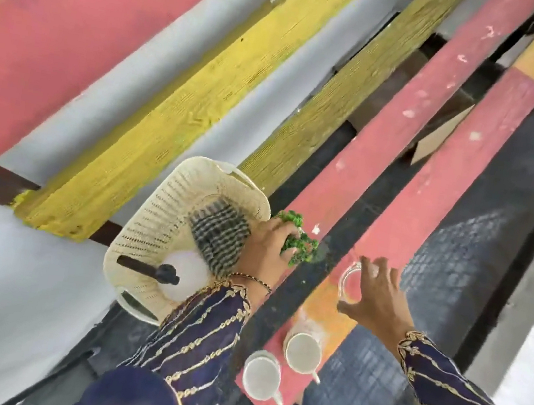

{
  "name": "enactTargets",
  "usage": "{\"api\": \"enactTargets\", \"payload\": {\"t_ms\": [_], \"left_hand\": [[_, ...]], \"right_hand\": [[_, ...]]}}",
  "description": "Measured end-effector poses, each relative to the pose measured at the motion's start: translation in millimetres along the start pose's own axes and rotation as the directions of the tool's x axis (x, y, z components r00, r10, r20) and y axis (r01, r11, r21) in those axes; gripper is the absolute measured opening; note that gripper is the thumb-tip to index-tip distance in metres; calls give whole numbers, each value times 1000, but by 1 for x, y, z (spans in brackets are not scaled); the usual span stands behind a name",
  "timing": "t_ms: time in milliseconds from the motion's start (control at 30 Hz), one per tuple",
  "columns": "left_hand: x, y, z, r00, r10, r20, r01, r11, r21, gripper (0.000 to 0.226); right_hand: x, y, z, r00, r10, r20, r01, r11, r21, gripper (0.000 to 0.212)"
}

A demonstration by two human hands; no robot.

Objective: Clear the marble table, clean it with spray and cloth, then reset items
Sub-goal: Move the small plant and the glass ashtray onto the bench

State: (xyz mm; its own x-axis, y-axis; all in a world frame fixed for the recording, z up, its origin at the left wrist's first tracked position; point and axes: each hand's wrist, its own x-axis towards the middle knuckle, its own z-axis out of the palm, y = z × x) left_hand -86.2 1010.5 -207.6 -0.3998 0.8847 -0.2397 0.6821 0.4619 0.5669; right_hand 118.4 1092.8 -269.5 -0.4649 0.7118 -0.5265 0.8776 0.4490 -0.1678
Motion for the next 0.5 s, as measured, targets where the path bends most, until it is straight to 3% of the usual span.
{"api": "enactTargets", "payload": {"t_ms": [333, 500], "left_hand": [[15, 5, 25, 999, -10, -35, 13, 996, 90, 29], [18, 2, 23, 1000, 22, 14, -24, 987, 161, 34]], "right_hand": [[16, -3, 17, 999, -54, -2, 54, 998, -23, 100], [18, -3, 15, 998, -66, 24, 67, 997, -40, 106]]}}
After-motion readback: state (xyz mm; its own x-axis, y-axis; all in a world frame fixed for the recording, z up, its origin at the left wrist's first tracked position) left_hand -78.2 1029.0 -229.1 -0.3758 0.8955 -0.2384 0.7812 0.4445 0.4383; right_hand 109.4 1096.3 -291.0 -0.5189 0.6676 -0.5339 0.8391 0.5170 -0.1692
